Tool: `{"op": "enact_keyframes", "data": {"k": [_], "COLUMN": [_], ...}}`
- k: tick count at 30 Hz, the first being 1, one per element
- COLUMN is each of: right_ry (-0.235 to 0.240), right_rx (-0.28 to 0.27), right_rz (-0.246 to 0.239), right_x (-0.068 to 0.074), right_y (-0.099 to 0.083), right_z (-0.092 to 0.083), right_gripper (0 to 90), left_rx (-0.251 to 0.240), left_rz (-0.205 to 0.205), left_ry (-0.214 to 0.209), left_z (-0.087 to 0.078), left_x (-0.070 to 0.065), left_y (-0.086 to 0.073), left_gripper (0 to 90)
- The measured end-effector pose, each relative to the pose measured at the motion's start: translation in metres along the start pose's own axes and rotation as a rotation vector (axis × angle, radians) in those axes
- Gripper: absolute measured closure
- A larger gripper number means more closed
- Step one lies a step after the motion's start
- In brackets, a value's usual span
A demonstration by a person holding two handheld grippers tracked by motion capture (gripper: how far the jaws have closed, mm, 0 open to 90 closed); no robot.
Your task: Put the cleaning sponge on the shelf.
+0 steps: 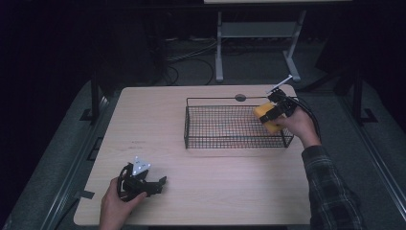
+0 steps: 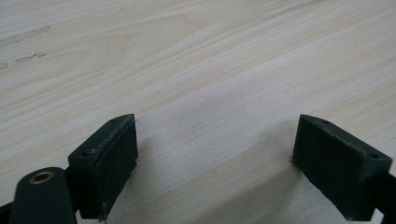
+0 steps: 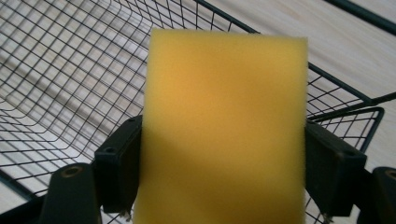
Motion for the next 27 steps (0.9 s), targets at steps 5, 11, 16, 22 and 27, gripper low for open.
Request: {"op": "enact_keyframes", "data": {"k": [5,11,16,22,27], "right_ry": [0.0,0.002,0.011,0.019,0.019], "right_rx": [0.015,0.025,0.038,0.044,0.059], "right_rz": [0.006,0.009,0.014,0.013,0.013], "right_x": [-0.002,-0.002,-0.001,-0.001,0.0], "right_y": [-0.004,-0.006,-0.009,-0.01,-0.011], "right_z": [0.009,0.014,0.02,0.021,0.022], "right_gripper": [23.4,23.3,23.0,22.0,20.0], "left_rx": [0.0,0.0,0.0,0.0,0.0], "left_rz": [0.0,0.0,0.0,0.0,0.0], "left_ry": [0.0,0.0,0.0,0.0,0.0], "left_z": [0.0,0.0,0.0,0.0,0.0], "left_x": [0.0,0.0,0.0,0.0,0.0], "left_y": [0.0,0.0,0.0,0.0,0.0], "left_gripper": [13.0,13.0,13.0,13.0,13.0]}}
Point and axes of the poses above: each handheld gripper's, and its own axes: z roughly forward along the jaws, y roughly out of its top, x roughly to its left, the point moved 6 cm from there along z, roughly forward along the jaws, and after that the axes turned 7 degrees about -x, right-handed, at the moved point
